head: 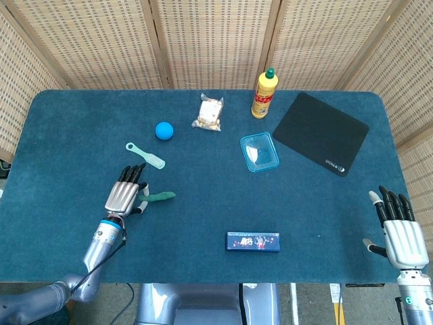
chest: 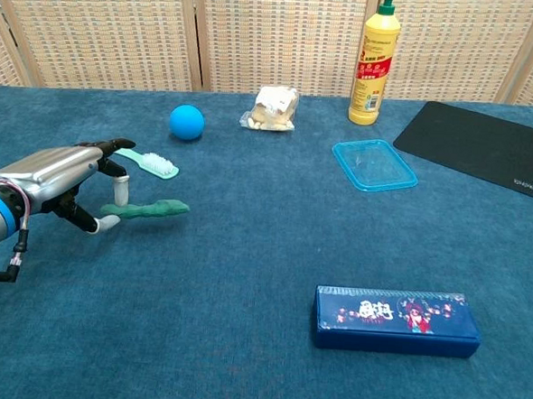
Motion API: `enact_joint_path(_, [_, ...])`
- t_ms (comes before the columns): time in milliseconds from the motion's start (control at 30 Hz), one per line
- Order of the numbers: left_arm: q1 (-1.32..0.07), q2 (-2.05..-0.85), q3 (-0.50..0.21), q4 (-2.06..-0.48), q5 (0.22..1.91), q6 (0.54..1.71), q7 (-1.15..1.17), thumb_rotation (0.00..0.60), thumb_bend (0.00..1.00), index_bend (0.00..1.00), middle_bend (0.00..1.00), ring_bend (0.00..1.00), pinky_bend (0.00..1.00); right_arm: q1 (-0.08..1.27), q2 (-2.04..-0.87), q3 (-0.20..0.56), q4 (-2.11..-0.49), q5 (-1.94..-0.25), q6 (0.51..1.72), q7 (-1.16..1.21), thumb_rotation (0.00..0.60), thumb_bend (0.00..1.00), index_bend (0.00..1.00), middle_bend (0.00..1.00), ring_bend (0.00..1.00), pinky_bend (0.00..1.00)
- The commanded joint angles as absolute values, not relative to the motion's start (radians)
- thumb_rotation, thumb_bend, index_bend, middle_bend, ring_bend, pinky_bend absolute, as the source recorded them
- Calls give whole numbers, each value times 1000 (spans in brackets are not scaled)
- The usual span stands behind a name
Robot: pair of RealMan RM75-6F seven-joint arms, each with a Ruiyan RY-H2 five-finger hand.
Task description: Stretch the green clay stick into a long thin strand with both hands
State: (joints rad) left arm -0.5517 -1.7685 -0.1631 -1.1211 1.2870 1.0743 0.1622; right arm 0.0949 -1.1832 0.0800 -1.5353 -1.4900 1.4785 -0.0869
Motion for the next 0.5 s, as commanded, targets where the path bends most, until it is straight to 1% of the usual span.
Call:
enact_joint_path(33, [-541, -1741, -171, -1169, 1297, 1076, 57, 600, 486, 760, 0, 0, 0, 97, -1186, 77, -1531, -1500, 1480, -82, 600, 0, 0, 0, 0, 0])
enact_joint_path(200, [-538, -1691, -174, -1242, 1355, 1054, -257, 600, 485, 763, 0, 0, 0, 113, -1191, 68, -1521, -1534, 1468, -42, 600, 0, 0, 0, 0, 0])
enact_joint_path(367, [-550, -1692, -164, -1244, 1419, 1066, -437, 600, 484, 767, 0, 0, 0, 140, -1196, 66, -1491, -1578, 1461, -14, 600, 0, 32, 0, 0, 0])
enact_joint_path(500, [-570, -1715, -164, -1250, 1451, 1068, -557, 600, 484, 768, 0, 0, 0, 186, -1183, 65, -1489, -1616, 1422, 76, 600, 0, 70, 0, 0, 0])
